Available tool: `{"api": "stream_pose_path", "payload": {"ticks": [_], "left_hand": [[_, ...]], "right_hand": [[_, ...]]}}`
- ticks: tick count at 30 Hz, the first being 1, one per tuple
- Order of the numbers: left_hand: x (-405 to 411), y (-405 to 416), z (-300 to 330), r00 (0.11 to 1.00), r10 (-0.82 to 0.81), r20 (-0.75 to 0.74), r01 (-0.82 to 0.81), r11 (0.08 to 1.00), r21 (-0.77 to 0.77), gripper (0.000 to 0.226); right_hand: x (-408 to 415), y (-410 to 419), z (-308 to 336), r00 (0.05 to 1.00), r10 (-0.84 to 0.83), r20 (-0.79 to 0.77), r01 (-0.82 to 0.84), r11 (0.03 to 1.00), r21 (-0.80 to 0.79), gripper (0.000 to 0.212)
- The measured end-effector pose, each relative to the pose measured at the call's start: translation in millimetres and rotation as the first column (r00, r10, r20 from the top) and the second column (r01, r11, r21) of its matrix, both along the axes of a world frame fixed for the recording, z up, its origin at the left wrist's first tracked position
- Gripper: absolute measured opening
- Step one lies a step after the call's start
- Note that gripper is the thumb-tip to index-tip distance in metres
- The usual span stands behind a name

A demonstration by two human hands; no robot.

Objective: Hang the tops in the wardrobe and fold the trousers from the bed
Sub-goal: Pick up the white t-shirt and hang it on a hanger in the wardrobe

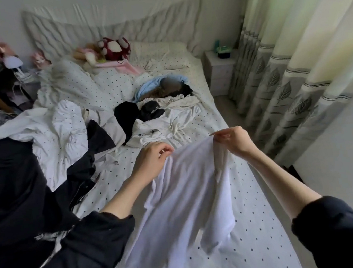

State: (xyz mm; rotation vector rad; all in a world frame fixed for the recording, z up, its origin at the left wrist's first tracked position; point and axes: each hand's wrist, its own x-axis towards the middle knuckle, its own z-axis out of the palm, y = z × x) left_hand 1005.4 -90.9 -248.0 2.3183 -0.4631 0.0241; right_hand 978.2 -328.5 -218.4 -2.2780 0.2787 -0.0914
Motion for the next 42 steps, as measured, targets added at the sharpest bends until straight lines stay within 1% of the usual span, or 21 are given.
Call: {"api": "stream_pose_path", "payload": {"ticks": [1,3,6,9,12,13,15,17,21,23,24,25,27,28,30,33,35,36,39,41,42], "left_hand": [[4.9,-0.1,-6.7,1.000,0.027,-0.013,-0.027,1.000,0.012,0.017],[8.4,5.6,-30.6,0.991,0.082,-0.101,-0.077,0.996,0.052,0.025],[-7.0,24.3,-90.3,0.945,0.131,-0.300,-0.091,0.985,0.144,0.032],[-35.0,50.2,-146.4,0.820,0.213,-0.532,-0.100,0.967,0.234,0.038],[-53.5,67.8,-185.6,0.697,0.309,-0.647,-0.115,0.939,0.325,0.046],[-56.3,69.8,-195.9,0.680,0.327,-0.656,-0.127,0.934,0.334,0.047],[-62.7,69.2,-213.0,0.691,0.343,-0.636,-0.138,0.927,0.350,0.042],[-66.4,63.8,-221.9,0.740,0.343,-0.579,-0.133,0.918,0.373,0.030],[-66.2,48.6,-226.9,0.780,0.477,-0.406,-0.229,0.820,0.524,0.021],[-61.3,38.3,-220.7,0.824,0.439,-0.359,-0.250,0.849,0.466,0.017],[-56.4,35.4,-214.1,0.835,0.432,-0.341,-0.296,0.875,0.384,0.016],[-47.9,35.0,-204.7,0.824,0.465,-0.322,-0.373,0.875,0.309,0.015],[-21.9,41.7,-183.6,0.761,0.600,-0.247,-0.552,0.799,0.238,0.016],[-8.0,46.6,-173.6,0.737,0.644,-0.205,-0.602,0.763,0.236,0.016],[15.5,53.5,-159.7,0.725,0.670,-0.158,-0.621,0.736,0.270,0.016],[23.6,42.4,-158.0,0.740,0.650,-0.172,-0.580,0.747,0.326,0.032],[8.8,20.9,-171.0,0.808,0.549,-0.214,-0.470,0.820,0.327,0.037],[-2.3,9.1,-180.3,0.841,0.472,-0.264,-0.391,0.868,0.306,0.037],[-38.6,-21.8,-204.8,0.872,0.213,-0.442,-0.129,0.969,0.212,0.036],[-55.3,-37.5,-216.3,0.857,0.078,-0.509,0.022,0.982,0.187,0.036],[-60.7,-45.7,-219.5,0.848,0.014,-0.530,0.094,0.980,0.176,0.037]], "right_hand": [[7.2,-2.2,-7.6,0.999,-0.032,-0.029,0.032,0.999,0.014,0.021],[15.1,-2.8,-31.4,0.993,-0.051,-0.105,0.054,0.998,0.028,0.024],[8.7,8.4,-87.6,0.959,0.088,-0.270,-0.081,0.996,0.039,0.026],[-11.6,29.8,-138.8,0.872,0.187,-0.453,-0.168,0.982,0.081,0.030],[-26.0,48.5,-177.9,0.807,0.256,-0.532,-0.222,0.966,0.128,0.031],[-27.5,53.1,-189.6,0.795,0.272,-0.543,-0.245,0.962,0.122,0.031],[-31.4,60.7,-210.0,0.777,0.279,-0.565,-0.281,0.956,0.086,0.033],[-34.1,62.0,-224.2,0.792,0.245,-0.559,-0.276,0.961,0.030,0.037],[-35.6,53.2,-241.8,0.850,0.125,-0.512,-0.229,0.962,-0.146,0.043],[-35.0,42.3,-243.3,0.864,0.069,-0.498,-0.179,0.968,-0.177,0.042],[-34.8,37.0,-242.5,0.867,0.052,-0.496,-0.157,0.972,-0.173,0.040],[-34.1,31.4,-240.8,0.869,0.033,-0.494,-0.135,0.976,-0.173,0.039],[-32.4,19.4,-236.4,0.866,-0.009,-0.500,-0.115,0.969,-0.217,0.040],[-32.5,13.6,-234.0,0.858,-0.036,-0.512,-0.108,0.962,-0.250,0.043],[-34.5,2.2,-232.1,0.824,-0.095,-0.559,-0.092,0.951,-0.297,0.050],[-42.3,-7.1,-239.8,0.735,-0.119,-0.668,-0.129,0.942,-0.310,0.047],[-48.3,-8.7,-249.5,0.665,-0.124,-0.736,-0.119,0.956,-0.268,0.044],[-51.7,-8.0,-255.1,0.651,-0.128,-0.748,-0.097,0.963,-0.250,0.042],[-56.0,-6.2,-263.0,0.703,-0.191,-0.685,-0.018,0.958,-0.286,0.020],[-53.6,-12.5,-260.3,0.716,-0.169,-0.677,-0.027,0.963,-0.268,0.025],[-50.7,-19.4,-257.0,0.715,-0.143,-0.684,0.024,0.983,-0.180,0.025]]}}
